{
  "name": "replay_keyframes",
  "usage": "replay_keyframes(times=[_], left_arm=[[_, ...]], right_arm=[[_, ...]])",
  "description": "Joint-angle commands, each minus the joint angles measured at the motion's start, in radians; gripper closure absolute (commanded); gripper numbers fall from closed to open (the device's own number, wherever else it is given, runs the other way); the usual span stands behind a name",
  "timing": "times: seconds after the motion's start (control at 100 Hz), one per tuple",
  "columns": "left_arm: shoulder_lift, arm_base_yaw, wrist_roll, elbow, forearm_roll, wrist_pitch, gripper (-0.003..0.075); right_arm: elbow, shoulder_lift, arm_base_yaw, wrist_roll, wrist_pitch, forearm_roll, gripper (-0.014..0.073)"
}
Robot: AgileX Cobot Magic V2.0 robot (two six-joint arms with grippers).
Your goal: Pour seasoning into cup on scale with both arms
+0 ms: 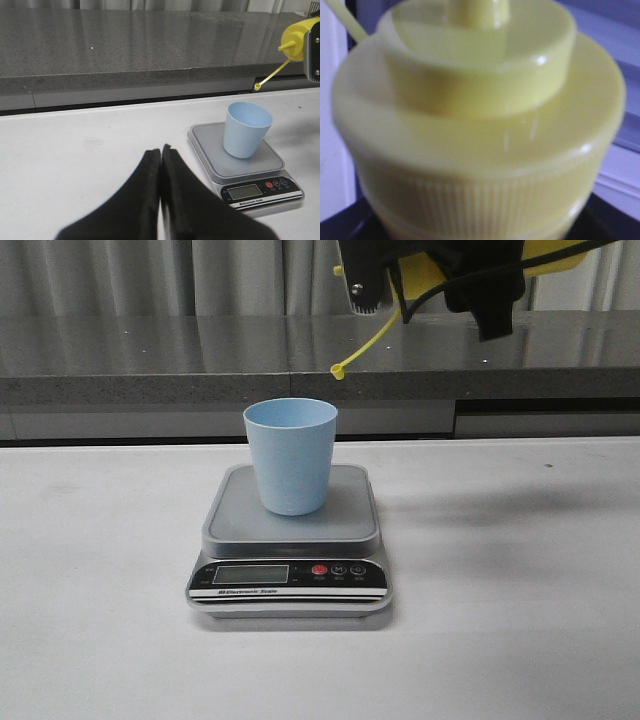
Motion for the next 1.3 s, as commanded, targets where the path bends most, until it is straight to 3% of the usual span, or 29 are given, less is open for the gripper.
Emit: replay_keyframes(times=[0.0, 0.7, 1.06, 1.29], left_arm=[[0.008, 0.002, -0.007, -0.026, -0.006, -0.078, 0.0741], [0.008, 0.002, -0.007, -0.026, -0.006, -0.078, 0.0741], [0.008, 0.002, -0.007, -0.026, -0.006, -0.078, 0.0741], [0.008, 0.002, -0.007, -0.026, -0.006, -0.078, 0.0741]], right_arm=[[-0.034, -0.031, 0.007, -0.008, 0.041, -0.11, 0.0357], [0.022, -0.001, 0.037, 0.01, 0.08, -0.094, 0.0357], [0.022, -0.163, -0.054, 0.286, -0.031, 0.278, 0.0357], [0.024, -0.28, -0.167, 0.321, -0.222, 0.564, 0.0357]])
